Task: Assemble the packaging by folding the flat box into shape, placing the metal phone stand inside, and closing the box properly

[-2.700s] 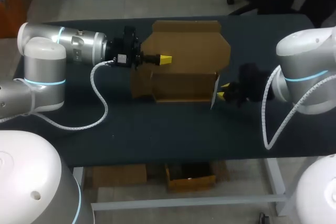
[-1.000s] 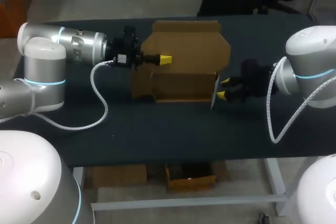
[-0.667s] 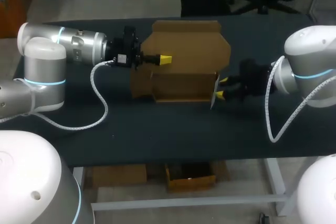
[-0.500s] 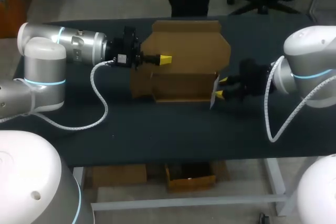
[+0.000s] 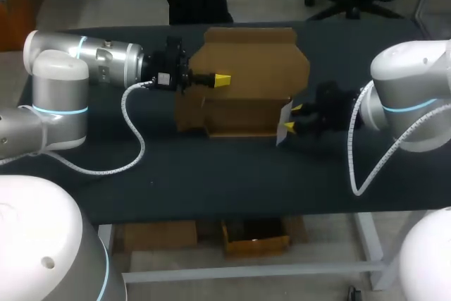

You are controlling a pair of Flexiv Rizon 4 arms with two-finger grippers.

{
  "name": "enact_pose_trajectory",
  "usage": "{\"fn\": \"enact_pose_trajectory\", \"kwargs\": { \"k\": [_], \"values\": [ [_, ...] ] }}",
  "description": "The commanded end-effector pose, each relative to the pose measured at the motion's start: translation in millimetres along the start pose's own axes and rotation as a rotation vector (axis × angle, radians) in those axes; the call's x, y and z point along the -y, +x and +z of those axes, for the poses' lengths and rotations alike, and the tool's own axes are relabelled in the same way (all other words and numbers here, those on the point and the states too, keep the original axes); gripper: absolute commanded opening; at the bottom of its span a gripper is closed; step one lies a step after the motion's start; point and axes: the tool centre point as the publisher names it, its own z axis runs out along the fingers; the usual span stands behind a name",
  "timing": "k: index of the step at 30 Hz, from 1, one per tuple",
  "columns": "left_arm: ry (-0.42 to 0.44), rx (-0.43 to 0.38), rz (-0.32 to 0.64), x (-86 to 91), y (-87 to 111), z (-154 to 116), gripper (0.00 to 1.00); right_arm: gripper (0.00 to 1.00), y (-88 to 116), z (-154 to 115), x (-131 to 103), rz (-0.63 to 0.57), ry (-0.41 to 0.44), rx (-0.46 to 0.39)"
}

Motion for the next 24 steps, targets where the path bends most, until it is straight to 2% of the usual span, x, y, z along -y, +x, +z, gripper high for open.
{"fn": "enact_pose_trajectory", "kwargs": {
  "k": [1,24],
  "values": [
    [-0.001,0.000,0.000,-3.9,-0.3,-0.1,0.00,0.49,6.5,2.2,-1.9,0.008,0.005,0.036],
    [-0.001,0.000,0.000,-3.9,-0.3,-0.1,0.00,0.47,6.8,9.7,-5.7,0.083,-0.003,0.156]
  ]
}}
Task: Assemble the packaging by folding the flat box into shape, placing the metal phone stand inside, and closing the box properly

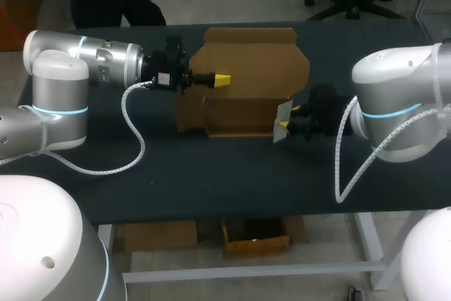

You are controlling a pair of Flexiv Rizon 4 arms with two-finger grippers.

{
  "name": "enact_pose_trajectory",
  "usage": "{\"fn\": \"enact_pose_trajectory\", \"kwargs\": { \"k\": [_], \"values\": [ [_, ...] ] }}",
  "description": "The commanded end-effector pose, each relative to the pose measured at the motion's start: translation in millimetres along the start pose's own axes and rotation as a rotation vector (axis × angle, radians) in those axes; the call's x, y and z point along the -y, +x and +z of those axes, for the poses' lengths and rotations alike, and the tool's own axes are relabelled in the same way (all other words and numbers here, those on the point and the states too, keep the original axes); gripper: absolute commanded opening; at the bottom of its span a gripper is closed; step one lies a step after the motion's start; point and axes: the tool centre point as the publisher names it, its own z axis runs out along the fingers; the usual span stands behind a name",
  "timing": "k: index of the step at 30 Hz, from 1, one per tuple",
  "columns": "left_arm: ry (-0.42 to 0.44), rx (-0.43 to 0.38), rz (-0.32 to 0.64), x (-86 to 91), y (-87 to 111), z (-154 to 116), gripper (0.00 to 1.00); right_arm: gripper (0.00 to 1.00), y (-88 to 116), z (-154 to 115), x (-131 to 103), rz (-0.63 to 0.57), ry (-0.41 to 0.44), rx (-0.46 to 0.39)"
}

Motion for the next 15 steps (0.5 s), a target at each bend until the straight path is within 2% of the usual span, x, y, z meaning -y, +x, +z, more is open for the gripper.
{"fn": "enact_pose_trajectory", "kwargs": {
  "k": [1,15],
  "values": [
    [-0.001,0.000,0.000,-3.9,-0.3,-0.1,0.00,0.47,2.9,6.8,0.7,0.005,-0.009,0.028],
    [-0.001,0.000,0.000,-3.9,-0.3,-0.1,0.00,0.44,1.4,15.3,-2.6,0.035,-0.006,0.107]
  ]
}}
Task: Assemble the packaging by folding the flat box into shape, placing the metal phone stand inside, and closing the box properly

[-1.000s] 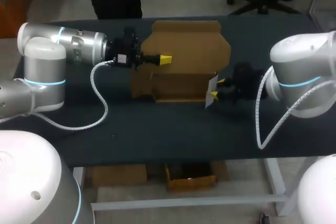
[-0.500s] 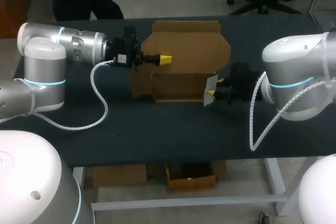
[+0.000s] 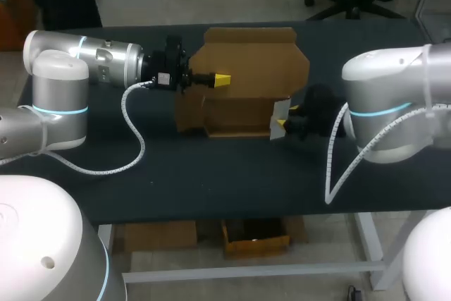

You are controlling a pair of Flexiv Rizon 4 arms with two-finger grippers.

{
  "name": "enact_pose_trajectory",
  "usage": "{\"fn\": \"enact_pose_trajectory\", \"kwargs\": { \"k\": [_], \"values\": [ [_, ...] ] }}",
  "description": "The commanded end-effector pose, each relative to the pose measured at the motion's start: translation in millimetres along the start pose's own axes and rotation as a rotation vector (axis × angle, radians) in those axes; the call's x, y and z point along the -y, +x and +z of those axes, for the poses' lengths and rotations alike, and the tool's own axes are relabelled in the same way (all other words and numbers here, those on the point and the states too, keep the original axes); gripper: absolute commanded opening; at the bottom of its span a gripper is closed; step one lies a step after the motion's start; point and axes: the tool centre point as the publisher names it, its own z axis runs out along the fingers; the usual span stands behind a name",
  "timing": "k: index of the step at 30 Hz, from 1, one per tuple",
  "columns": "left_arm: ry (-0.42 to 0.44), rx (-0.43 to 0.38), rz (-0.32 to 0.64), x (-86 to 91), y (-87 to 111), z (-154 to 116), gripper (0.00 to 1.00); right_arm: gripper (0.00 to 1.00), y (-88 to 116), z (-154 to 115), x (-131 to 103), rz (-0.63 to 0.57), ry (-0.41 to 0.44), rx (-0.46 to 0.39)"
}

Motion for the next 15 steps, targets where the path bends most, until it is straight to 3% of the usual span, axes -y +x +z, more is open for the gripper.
{"fn": "enact_pose_trajectory", "kwargs": {
  "k": [1,15],
  "values": [
    [-0.001,0.000,0.000,-4.0,-0.1,0.0,0.00,0.44,5.2,9.5,-0.7,0.001,0.001,0.052],
    [-0.001,0.000,0.000,-4.0,-0.1,0.0,0.00,0.41,7.4,16.1,-1.7,0.023,0.016,0.147]
  ]
}}
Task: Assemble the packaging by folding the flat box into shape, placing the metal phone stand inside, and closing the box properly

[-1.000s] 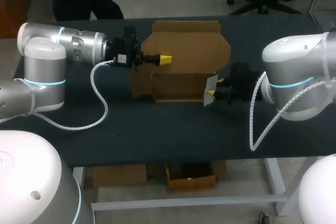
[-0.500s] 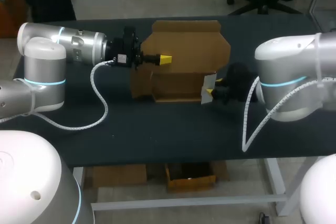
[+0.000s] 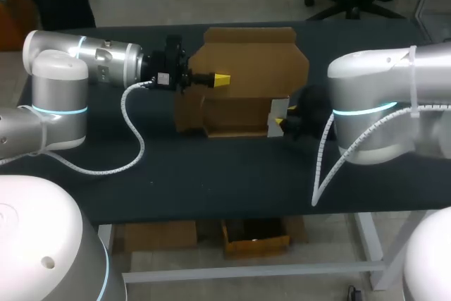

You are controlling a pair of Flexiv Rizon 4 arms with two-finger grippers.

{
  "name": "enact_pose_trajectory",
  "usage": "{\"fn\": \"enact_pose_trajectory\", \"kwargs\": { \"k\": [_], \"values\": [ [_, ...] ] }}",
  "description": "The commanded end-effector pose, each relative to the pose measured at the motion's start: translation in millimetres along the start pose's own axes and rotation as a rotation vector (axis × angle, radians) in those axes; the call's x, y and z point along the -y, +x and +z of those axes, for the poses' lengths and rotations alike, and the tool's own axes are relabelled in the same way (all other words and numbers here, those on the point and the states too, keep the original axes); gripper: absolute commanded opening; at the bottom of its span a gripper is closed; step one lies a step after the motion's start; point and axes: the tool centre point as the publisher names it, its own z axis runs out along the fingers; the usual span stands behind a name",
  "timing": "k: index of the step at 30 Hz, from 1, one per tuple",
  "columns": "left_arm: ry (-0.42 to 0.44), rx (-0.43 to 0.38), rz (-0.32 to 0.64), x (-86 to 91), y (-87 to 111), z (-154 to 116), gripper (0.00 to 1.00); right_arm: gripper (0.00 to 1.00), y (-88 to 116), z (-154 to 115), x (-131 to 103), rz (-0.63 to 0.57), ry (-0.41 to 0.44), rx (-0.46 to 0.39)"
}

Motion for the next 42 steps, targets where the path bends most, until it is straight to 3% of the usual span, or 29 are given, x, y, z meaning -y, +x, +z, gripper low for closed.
{"fn": "enact_pose_trajectory", "kwargs": {
  "k": [1,21,42],
  "values": [
    [-0.001,-0.001,0.000,-3.8,0.0,0.9,0.00,0.41,8.1,10.3,-0.5,0.003,0.002,0.066],
    [-0.001,-0.001,0.000,-3.8,0.0,0.9,0.00,0.39,4.6,8.8,5.3,0.148,-0.062,0.208],
    [-0.001,-0.001,0.000,-3.8,0.0,0.9,0.00,0.36,-6.1,15.7,-2.2,0.261,-0.101,0.280]
  ]
}}
